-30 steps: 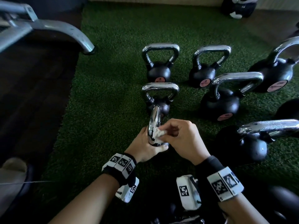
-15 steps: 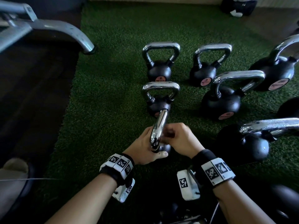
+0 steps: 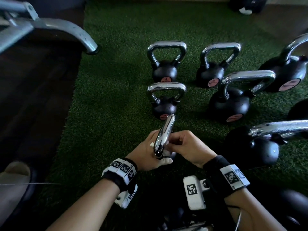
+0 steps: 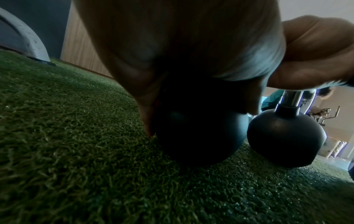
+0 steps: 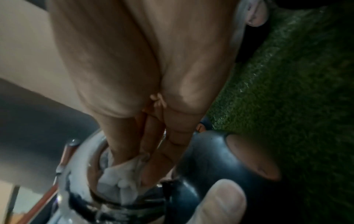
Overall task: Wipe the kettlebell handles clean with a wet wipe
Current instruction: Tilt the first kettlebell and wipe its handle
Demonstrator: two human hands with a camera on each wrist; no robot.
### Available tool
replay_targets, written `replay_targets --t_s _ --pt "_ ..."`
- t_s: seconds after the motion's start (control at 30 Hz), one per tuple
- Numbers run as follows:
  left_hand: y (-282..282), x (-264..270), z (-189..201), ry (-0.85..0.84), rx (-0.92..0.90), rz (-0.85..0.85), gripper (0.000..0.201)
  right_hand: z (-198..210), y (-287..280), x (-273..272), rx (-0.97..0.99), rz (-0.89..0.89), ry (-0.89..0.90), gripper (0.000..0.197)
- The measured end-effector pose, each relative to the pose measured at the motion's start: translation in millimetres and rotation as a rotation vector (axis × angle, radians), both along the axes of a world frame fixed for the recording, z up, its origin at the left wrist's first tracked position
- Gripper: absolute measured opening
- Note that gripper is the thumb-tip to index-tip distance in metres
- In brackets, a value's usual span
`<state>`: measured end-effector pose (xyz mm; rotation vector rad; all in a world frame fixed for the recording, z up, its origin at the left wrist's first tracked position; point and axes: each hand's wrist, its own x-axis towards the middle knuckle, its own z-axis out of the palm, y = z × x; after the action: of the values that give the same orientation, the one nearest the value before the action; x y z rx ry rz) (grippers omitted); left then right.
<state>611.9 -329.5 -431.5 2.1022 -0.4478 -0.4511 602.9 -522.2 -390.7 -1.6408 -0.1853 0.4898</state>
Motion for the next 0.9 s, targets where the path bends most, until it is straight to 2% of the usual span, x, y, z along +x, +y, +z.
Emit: replay_targets --t_s 0.1,0.17,0.27,0.37,0.47,0.6,0.73,0.8,0.9 --pt "-1 -2 -1 -0.036 0.05 -0.02 0.092 -7 0 -6 0.326 -0.036 0.219 0.013" --pt "-1 -3 -3 -0.052 0.056 -0.038 0.095 -12 1 -9 0.563 -0.103 0.376 0.022" --pt "0 -2 -5 -0.081 -0.004 -0.013 0.101 -13 1 -5 0.712 -0.221 0.465 0.023" --pt "0 -3 -4 -0.08 -0.014 -0.004 0.095 -10 1 -5 0.73 -0.203 0.508 0.02" --pt "0 -7 -5 -0.09 -0.02 0.004 0.091 -9 2 -5 0.697 -0.174 0.478 0.017" --pt "0 -6 -10 -0.112 -0.081 0.036 0.1 -8 5 5 0.715 -0.369 0.432 0.015" --pt "2 -8 -15 -0.054 -0.083 0.031 0.103 -9 1 1 0.726 -0.38 0.462 0.025" --pt "1 -10 -13 -0.057 -0.08 0.029 0.104 -7 1 -2 0.719 -0.396 0.459 0.023" --pt "-1 -11 -14 -0.08 -0.114 0.031 0.101 -1 7 4 0.71 -0.519 0.412 0.021"
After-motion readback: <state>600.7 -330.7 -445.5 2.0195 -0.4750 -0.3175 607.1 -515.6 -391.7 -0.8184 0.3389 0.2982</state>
